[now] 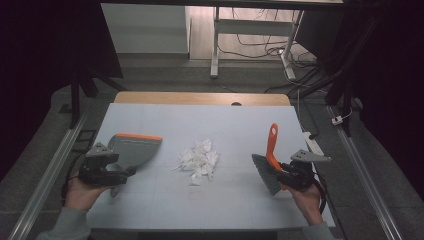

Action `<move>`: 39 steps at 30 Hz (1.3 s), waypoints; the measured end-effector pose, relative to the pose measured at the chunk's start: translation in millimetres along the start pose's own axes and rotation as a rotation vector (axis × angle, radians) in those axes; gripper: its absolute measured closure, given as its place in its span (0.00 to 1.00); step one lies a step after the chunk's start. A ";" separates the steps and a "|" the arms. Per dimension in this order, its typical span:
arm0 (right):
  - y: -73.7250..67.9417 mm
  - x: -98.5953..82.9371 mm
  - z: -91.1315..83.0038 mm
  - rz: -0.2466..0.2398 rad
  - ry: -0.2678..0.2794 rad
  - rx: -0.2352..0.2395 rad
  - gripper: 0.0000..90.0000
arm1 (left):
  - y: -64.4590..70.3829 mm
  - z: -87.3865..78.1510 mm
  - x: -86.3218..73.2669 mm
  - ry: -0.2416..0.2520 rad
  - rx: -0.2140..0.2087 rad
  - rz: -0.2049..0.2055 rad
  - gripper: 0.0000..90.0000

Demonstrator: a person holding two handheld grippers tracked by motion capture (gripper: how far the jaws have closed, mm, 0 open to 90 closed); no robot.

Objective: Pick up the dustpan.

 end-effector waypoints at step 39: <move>0.1 -3.4 3.8 -0.008 -0.020 -0.005 0.78 | -31.7 73.8 -60.7 -0.282 0.054 -0.160 0.28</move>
Point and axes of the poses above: each handheld gripper's, and its own axes: z roughly forward along the jaws, x roughly out of its top, y roughly to its right, the point moved 8 cm from there along z, roughly forward along the jaws, and after that the axes turned 15 degrees about z, right-handed, at the moved point
